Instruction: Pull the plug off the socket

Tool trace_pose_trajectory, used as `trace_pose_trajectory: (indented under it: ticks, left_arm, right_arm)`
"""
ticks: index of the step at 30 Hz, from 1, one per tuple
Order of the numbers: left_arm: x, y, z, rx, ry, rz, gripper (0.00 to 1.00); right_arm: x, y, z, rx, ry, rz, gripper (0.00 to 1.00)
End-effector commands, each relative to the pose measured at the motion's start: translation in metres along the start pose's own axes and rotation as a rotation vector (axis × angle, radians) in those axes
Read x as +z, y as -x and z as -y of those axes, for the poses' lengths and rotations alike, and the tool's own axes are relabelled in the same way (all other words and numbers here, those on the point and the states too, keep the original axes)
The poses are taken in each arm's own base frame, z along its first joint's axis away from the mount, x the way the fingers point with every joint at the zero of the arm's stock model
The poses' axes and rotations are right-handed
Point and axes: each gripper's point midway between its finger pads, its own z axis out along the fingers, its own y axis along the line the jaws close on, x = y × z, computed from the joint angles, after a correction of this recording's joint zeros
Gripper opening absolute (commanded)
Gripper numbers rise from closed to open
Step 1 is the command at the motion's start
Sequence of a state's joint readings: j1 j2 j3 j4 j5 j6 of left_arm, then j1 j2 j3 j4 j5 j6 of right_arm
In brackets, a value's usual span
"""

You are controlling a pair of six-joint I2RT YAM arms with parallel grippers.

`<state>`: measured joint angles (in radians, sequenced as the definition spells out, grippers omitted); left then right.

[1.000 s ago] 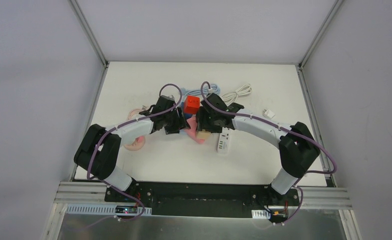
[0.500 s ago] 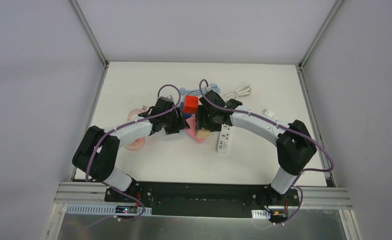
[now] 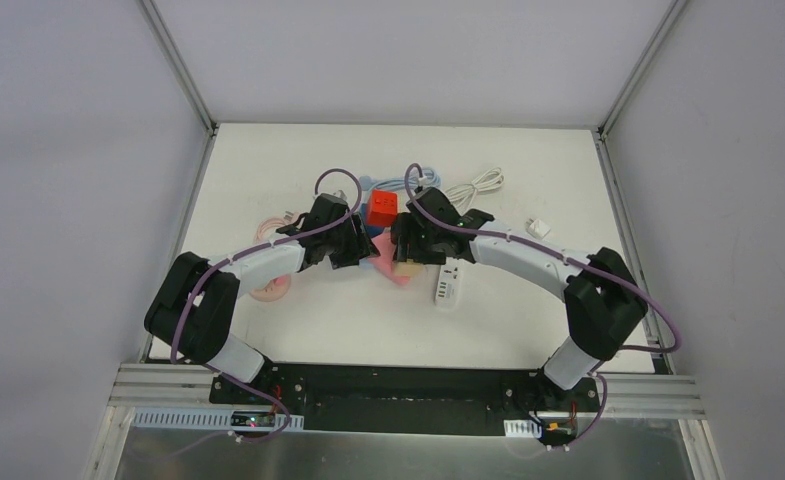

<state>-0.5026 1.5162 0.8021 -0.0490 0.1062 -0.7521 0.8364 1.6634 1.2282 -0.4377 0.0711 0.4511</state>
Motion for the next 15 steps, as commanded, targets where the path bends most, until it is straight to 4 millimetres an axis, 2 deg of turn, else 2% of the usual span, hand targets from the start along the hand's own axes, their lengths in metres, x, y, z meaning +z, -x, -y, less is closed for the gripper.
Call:
trace_pose_trajectory:
  ticks: [1, 3, 6, 8, 11, 15]
  left_arm:
    - [0.012, -0.031, -0.055, 0.018, 0.208, -0.074, 0.40]
    - [0.013, -0.031, -0.055, 0.013, 0.209, -0.075, 0.39]
    - [0.013, -0.032, -0.056, 0.009, 0.212, -0.076, 0.39]
    - [0.014, -0.033, -0.057, 0.005, 0.215, -0.080, 0.39]
    - [0.014, -0.034, -0.058, 0.004, 0.219, -0.085, 0.39]
    - [0.013, -0.034, -0.058, 0.004, 0.222, -0.087, 0.38]
  right_arm:
    - [-0.056, 0.023, -0.071, -0.018, 0.430, 0.088, 0.00]
    - [-0.048, 0.016, -0.070, -0.035, 0.419, 0.082, 0.00]
    - [-0.023, 0.011, -0.048, -0.067, 0.207, 0.091, 0.00]
    - [-0.018, 0.014, -0.037, -0.075, 0.102, 0.090, 0.00]
    - [-0.030, 0.024, -0.041, -0.071, 0.102, 0.115, 0.00]
    - [-0.063, 0.038, -0.064, -0.027, 0.298, 0.134, 0.00]
